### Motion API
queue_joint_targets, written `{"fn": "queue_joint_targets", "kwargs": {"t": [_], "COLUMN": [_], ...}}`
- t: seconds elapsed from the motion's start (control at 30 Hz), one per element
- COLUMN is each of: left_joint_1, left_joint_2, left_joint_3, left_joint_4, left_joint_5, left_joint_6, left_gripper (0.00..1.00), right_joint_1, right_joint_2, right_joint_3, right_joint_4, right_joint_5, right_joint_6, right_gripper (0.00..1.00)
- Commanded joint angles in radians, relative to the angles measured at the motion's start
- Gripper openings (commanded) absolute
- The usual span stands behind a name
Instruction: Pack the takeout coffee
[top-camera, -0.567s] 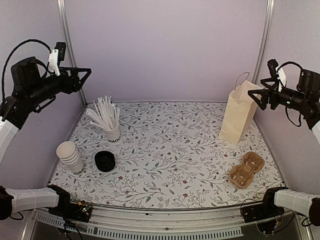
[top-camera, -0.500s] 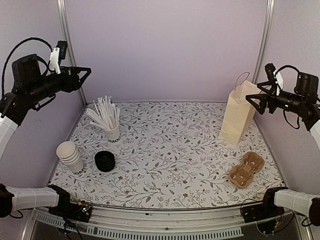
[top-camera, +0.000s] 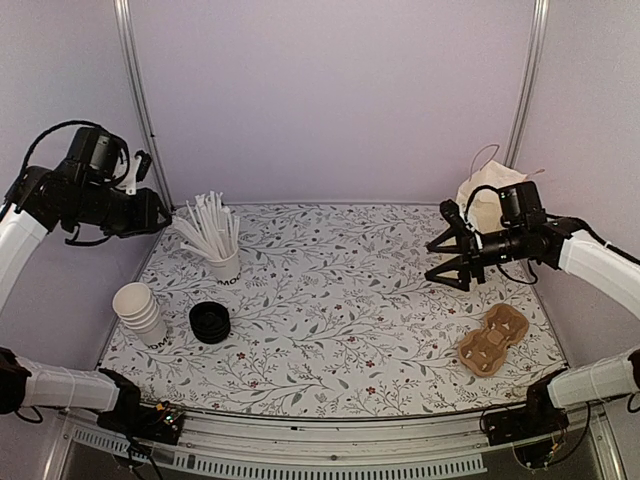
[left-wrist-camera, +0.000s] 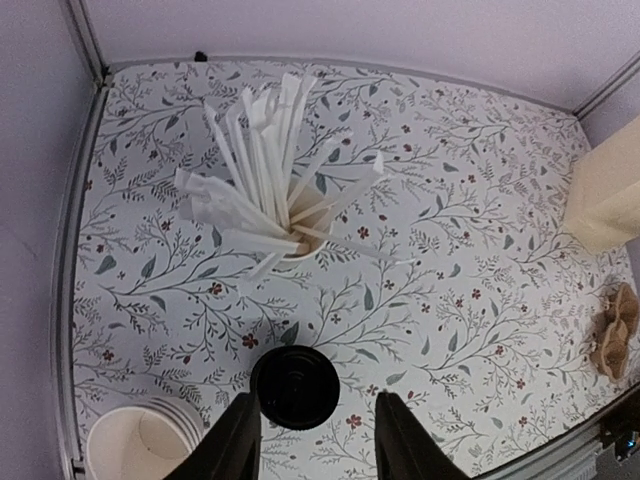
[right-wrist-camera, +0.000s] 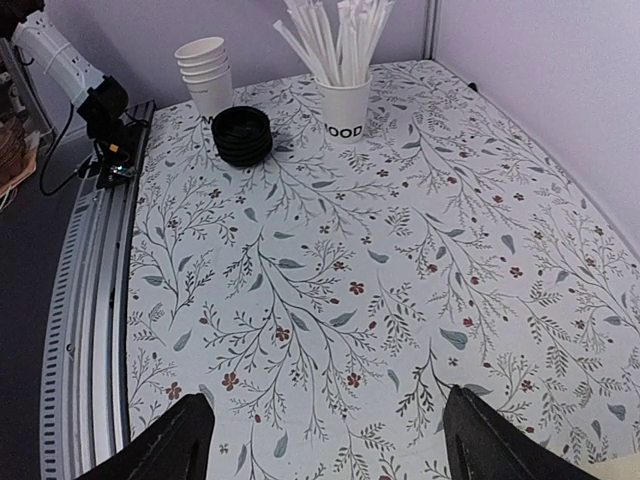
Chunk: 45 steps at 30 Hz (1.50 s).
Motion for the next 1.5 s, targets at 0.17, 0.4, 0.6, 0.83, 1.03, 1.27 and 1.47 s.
{"fn": "queue_joint_targets", "kwargs": {"t": [0.17, 0.4, 0.6, 0.83, 1.03, 1.27, 1.47], "left_joint_1": [-0.014, -0.015, -0.009, 0.041, 0.072, 0.088, 0.091], "left_joint_2": [0.029, 0.062, 0.095, 0.145, 0.160, 0.173, 0.196], "left_joint_3": [-0.086, -0.199, -0.232, -0.268, -0.266, -0.269, -0.273], "left_joint_4": [-0.300, -0.300, -0.302, -0.300, -0.300, -0.299, -0.289], "left_joint_5": [0.034, -0.076, -0.188, -0.262, -0.262, -0.251, -0.229], "left_joint_6": [-0.178, -0.220, -0.238, -0.224, -0.200, -0.182, -0.166], "left_gripper": [0.39, 0.41, 0.45, 0.40, 0.25, 0.20, 0.23], "right_joint_1": [0.099, 0.104, 0.131, 0.150, 0.150, 0.151, 0.150], "right_joint_2": [0.132, 0.113, 0.137, 0.137, 0.135, 0.134, 0.131], "right_joint_3": [-0.032, -0.070, -0.069, -0.070, -0.075, -0.079, -0.081], "right_joint_4": [0.054, 0.049, 0.031, 0.030, 0.032, 0.034, 0.035], "right_joint_5": [0.041, 0.041, 0.054, 0.073, 0.084, 0.099, 0.109], "right_joint_6": [-0.109, -0.124, -0.147, -0.156, -0.156, -0.159, -0.160], "right_gripper": [0.79, 0.79, 0.79, 0.79, 0.78, 0.77, 0.77]}}
